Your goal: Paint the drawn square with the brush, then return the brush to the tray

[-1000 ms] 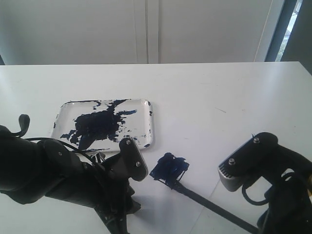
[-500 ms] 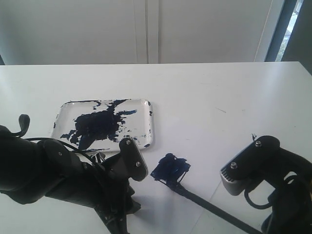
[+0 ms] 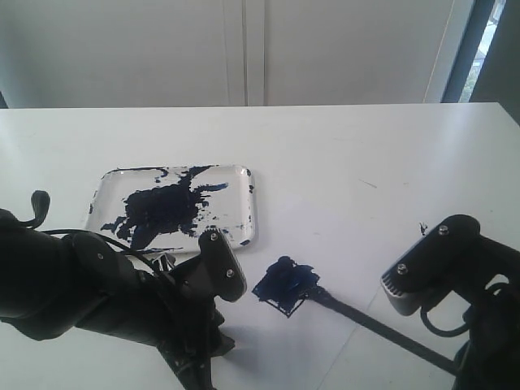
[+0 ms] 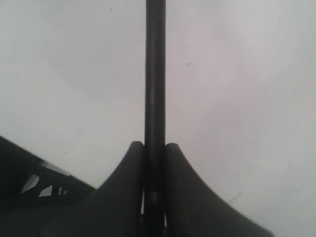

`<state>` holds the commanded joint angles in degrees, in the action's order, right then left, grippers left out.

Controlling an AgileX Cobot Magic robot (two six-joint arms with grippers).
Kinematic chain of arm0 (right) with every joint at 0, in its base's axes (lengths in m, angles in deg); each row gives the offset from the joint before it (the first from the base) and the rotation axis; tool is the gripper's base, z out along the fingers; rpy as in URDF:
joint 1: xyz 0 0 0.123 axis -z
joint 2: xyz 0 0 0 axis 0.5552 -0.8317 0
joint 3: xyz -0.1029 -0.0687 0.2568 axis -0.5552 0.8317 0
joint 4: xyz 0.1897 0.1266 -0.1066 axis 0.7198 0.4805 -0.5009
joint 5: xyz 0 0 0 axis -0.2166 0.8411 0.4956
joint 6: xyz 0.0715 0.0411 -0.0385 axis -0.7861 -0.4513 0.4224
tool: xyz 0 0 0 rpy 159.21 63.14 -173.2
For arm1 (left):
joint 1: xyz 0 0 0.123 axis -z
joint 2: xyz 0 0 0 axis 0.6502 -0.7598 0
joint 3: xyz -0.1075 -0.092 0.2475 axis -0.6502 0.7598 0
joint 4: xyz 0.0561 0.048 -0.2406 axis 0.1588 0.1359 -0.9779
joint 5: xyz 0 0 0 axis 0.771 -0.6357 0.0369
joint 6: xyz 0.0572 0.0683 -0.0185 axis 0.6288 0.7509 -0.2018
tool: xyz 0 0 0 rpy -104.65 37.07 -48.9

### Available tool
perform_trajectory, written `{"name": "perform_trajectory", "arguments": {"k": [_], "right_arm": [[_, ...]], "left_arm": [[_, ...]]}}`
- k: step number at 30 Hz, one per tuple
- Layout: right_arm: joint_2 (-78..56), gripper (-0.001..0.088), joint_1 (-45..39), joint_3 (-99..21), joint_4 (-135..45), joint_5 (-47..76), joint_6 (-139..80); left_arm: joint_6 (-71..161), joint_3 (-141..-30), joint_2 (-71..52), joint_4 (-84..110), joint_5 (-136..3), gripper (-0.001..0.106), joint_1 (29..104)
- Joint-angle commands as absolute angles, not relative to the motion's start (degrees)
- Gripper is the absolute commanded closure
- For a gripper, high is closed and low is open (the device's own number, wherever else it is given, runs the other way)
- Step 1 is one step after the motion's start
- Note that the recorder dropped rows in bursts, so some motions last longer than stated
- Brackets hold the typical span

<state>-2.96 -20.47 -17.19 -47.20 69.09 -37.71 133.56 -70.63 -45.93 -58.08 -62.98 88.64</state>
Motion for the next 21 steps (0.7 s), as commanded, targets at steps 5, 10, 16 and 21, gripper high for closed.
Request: {"name": "perform_trajectory", "arguments": {"k": [5,10,16,21], "right_arm": [[-3.0,0.0868,-20.5,-17.2,-46.4,67.0,-37.7],[-3.0,0.0868,-20.5,-17.2,-44.8,69.6,-37.7],[-3.0,0.0868,-20.5,-17.2,-43.7,70.0,-36.9],[-3.0,0.0868,-20.5,-17.2,-41.7,69.9,-35.1]], "left_arm": [[133.6,-70.6,-45.9,-58.1,-63.1,0.065,88.6],[133.6,-70.6,-45.9,-58.1,-63.0,0.065,88.6],[133.6,-70.6,-45.9,-58.1,-62.9,0.065,88.6],[133.6,-70.6,-45.9,-58.1,-62.9,0.065,88.6]]}}
